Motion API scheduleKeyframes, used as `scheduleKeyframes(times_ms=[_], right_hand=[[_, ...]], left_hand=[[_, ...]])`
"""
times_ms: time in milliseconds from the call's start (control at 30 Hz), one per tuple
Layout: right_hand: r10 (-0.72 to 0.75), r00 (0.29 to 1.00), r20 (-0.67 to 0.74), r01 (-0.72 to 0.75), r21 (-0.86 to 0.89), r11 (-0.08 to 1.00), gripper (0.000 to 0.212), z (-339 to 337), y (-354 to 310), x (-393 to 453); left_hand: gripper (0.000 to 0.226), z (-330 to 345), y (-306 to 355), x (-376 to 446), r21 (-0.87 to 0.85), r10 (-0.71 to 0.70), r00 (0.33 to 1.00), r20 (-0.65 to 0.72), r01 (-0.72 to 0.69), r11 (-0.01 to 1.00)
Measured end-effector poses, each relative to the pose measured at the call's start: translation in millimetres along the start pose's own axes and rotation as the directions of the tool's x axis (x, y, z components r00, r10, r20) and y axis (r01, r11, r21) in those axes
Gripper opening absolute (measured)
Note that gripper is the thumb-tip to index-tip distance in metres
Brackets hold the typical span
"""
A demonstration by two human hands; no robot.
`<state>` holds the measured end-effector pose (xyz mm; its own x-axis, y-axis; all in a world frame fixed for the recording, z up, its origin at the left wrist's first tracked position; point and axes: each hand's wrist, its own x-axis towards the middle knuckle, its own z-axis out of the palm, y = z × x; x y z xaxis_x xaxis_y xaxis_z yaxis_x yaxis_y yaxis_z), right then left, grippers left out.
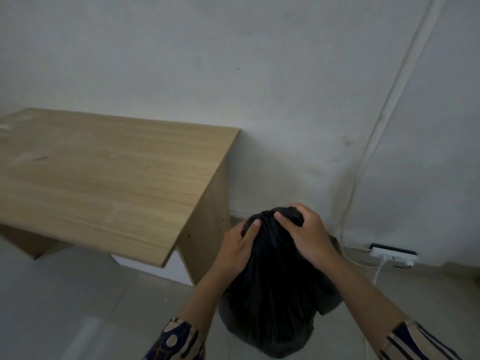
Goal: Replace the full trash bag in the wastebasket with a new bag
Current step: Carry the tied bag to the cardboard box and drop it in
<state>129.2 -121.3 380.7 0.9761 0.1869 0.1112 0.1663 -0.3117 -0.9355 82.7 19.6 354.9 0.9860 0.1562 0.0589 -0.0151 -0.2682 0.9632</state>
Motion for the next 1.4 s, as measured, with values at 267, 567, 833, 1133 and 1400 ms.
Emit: scheduleKeyframes(times_ms=[267,567,833,1133,1400], right_hand=[[0.019,0.990,0.141,-0.016,-0.020,1.000,0.023,-2,-110,-55],[0.001,0.969,0.249,-0.008,0.024,1.000,0.015,77,-153,-105],[0.030,0.957,0.289,-0.031,0.001,1.000,0.028,192,-199,-135],[0.019,0.943,0.333,-0.025,0.015,1.000,0.023,323,-260,-125],[-0.032,0.878,0.477,0.006,0.056,0.998,0.034,449,-303,-98]], left_hand=[[0.017,-61,93,-70,0.055,-0.076,0.996,-0.035,0.078,0.995],[0.021,-152,82,-135,0.057,-0.144,0.986,-0.078,0.149,0.987],[0.022,-268,49,-170,0.044,-0.174,0.983,-0.059,0.176,0.983],[0.029,-409,25,-166,0.042,-0.192,0.971,-0.143,0.199,0.979],[0.018,-529,0,-166,0.000,-0.178,0.931,-0.319,0.188,0.982]])
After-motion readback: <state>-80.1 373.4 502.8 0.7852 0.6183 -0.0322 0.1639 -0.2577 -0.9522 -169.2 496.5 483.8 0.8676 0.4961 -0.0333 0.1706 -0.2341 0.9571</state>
